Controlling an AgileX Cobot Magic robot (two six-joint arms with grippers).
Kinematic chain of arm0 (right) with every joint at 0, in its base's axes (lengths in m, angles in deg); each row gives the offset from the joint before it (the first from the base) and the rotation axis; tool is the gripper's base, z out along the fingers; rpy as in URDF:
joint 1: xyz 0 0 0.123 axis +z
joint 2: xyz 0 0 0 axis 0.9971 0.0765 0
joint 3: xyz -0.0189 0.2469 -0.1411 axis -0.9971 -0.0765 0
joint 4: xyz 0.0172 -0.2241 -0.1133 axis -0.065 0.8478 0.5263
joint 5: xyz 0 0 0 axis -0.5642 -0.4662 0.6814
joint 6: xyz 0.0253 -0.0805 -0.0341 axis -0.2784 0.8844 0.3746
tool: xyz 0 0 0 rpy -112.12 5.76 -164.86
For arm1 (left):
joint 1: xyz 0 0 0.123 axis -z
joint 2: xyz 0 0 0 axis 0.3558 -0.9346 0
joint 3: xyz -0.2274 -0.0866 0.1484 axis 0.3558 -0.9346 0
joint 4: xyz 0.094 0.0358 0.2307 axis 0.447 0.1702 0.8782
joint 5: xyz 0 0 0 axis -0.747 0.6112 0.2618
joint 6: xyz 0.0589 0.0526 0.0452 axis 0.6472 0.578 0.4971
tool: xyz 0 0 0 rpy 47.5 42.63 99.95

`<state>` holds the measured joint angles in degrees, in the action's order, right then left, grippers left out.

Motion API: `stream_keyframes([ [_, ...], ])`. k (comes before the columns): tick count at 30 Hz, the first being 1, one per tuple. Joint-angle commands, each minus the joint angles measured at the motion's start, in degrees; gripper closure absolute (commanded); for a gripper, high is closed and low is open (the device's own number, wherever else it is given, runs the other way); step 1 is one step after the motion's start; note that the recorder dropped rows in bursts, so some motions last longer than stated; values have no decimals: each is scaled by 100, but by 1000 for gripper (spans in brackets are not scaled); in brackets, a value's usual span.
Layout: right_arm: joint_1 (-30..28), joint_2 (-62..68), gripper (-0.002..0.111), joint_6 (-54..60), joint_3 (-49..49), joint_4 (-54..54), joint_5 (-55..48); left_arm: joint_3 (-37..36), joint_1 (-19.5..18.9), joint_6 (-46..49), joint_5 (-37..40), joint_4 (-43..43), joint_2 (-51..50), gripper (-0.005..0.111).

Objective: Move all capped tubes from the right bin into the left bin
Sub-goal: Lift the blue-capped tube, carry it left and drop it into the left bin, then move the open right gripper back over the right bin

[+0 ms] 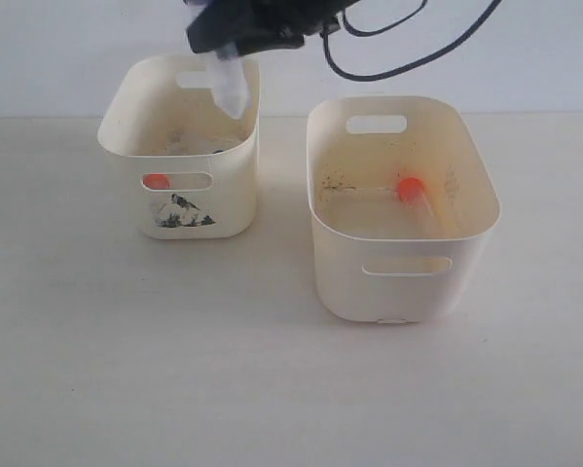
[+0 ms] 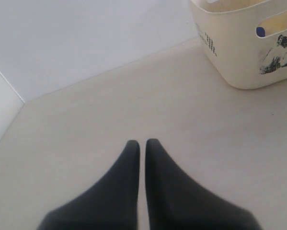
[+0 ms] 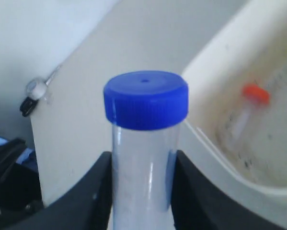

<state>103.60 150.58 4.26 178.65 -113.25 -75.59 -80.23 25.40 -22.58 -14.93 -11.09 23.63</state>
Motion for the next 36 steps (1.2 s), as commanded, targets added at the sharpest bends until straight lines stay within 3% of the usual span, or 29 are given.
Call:
stream_keyframes([
  [1,383,262,108,631,22,-329,1370,21,30,-54,-30,-16,-3,102],
  [5,992,434,108,610,22,324,3253,21,30,-54,-30,-16,-3,102],
  [11,1469,563,108,-340,22,1234,4734,21,30,-54,-30,-16,-3,102],
  [23,1511,1036,106,-536,22,1476,5152,21,30,-54,-30,-16,-3,102],
  [25,1511,1036,97,-536,22,1476,5133,21,30,-54,-30,-16,-3,102],
  [27,1511,1036,81,-523,22,1476,5133,21,30,-54,-30,-16,-3,102],
  [29,1511,1036,57,-523,22,1476,5133,21,30,-54,-30,-16,-3,102],
  [30,1511,1036,51,-538,22,1476,5118,21,30,-54,-30,-16,-3,102],
  [32,1511,1003,67,-698,22,1466,5019,21,30,-54,-30,-16,-3,102],
  [34,1511,950,100,-724,22,1466,4877,21,30,-54,-30,-16,-3,102],
  [35,1511,939,107,-729,22,1477,4820,21,30,-54,-30,-16,-3,102],
  [36,1511,913,107,-729,22,1477,4803,21,30,-54,-30,-16,-3,102],
])
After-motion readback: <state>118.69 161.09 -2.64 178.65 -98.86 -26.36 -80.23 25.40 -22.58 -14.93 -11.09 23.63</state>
